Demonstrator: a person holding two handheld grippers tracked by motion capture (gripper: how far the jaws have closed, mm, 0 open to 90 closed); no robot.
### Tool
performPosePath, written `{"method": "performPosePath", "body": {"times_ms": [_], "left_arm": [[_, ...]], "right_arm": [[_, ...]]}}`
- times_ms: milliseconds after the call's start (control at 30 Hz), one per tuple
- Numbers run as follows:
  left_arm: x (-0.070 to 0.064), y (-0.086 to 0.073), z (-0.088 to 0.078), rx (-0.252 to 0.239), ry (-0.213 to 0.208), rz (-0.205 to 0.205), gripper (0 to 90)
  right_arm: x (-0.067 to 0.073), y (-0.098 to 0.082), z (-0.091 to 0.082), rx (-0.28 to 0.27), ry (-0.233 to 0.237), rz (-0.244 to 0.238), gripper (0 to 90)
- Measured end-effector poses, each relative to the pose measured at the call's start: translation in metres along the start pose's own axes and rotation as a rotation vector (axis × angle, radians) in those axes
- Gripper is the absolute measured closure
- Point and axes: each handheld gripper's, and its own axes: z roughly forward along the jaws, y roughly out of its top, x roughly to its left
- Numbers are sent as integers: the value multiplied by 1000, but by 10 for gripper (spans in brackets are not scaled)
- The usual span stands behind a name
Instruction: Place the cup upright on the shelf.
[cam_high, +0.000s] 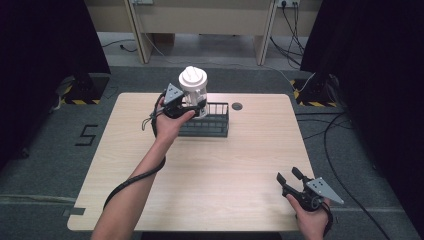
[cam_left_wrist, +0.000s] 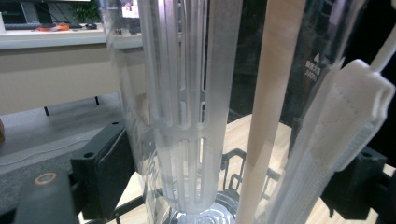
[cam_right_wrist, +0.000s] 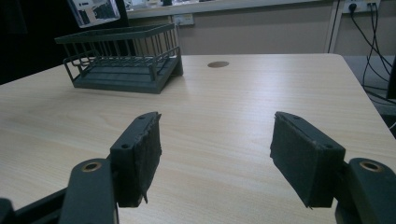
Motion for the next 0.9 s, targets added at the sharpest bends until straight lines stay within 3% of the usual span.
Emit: {"method": "performPosePath", "body": {"times_ms": [900], "left_arm": [[10, -14, 23, 56, 52, -23, 152]], "right_arm": [[-1, -1, 0, 3, 2, -1, 340]]}}
